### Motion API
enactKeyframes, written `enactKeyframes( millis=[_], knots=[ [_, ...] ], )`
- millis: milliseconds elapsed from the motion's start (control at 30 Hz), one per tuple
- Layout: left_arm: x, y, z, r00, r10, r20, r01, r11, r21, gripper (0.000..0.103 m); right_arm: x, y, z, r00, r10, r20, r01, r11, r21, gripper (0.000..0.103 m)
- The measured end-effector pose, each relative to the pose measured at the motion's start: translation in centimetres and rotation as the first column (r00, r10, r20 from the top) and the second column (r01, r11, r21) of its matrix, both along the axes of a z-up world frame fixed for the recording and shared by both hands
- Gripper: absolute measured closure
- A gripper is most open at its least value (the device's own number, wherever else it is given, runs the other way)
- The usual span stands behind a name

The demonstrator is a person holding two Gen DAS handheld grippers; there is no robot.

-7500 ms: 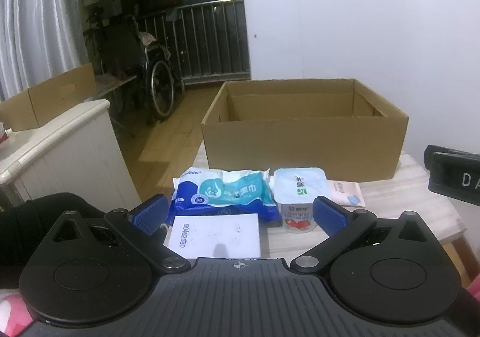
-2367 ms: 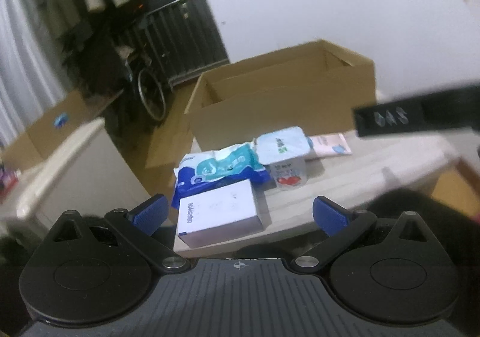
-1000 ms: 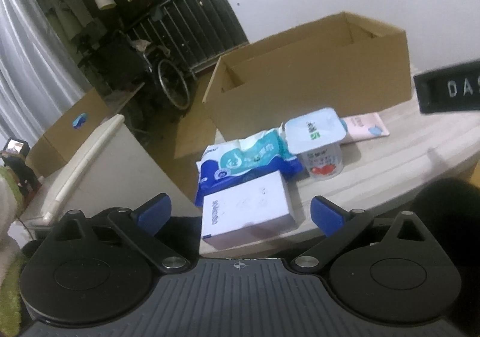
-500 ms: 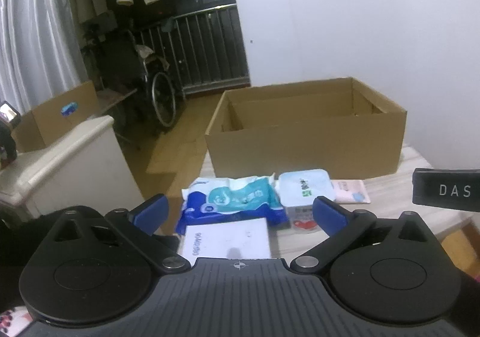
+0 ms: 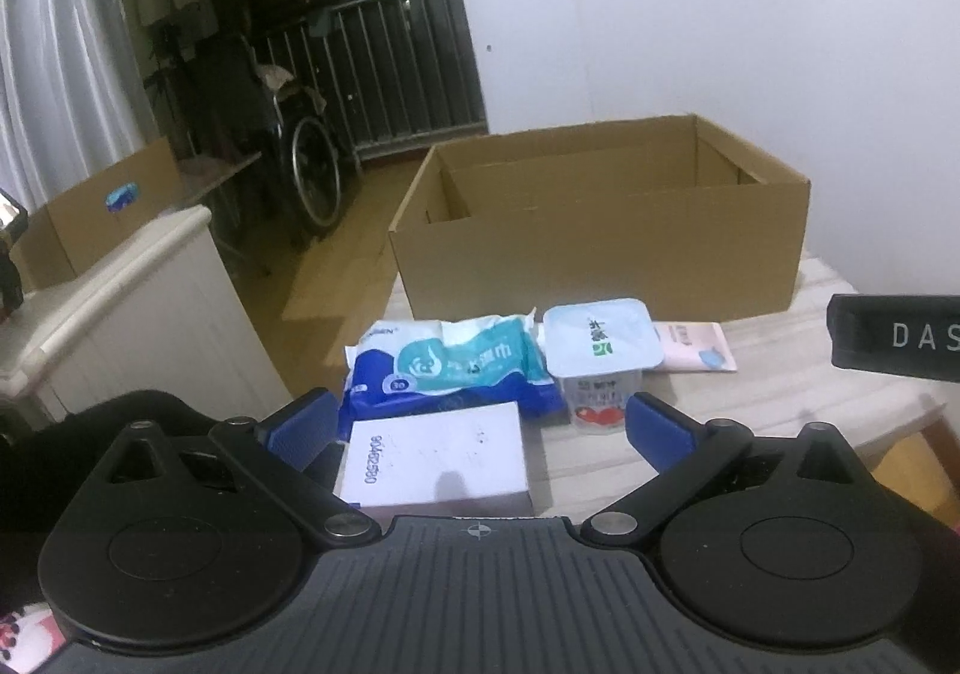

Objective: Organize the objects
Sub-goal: 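Move the left tool toward the blue-and-white wipes pack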

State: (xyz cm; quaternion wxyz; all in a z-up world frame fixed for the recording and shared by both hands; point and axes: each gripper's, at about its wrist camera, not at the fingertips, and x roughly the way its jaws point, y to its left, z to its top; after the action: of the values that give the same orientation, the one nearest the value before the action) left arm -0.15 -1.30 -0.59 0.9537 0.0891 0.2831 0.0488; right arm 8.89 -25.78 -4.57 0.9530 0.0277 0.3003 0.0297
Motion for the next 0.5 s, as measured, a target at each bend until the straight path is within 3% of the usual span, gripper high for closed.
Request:
enactKeyframes(
  millis=[300,500],
  knots=[
    [0.04,-0.52,-0.13,1.0,-0.005,-0.004,0.005,0.999,0.035,0.0,-0.12,0.2,0.06,1.0,0.002,0.004,-0.002,1.0,-0.008,0.0],
    [0.34,-0.02,-0.26,1.0,0.007,-0.024,-0.007,1.0,0.006,0.0,-0.03,0.32,0.0,1.0,0.0,0.004,0.0,1.0,-0.006,0.0]
  ],
)
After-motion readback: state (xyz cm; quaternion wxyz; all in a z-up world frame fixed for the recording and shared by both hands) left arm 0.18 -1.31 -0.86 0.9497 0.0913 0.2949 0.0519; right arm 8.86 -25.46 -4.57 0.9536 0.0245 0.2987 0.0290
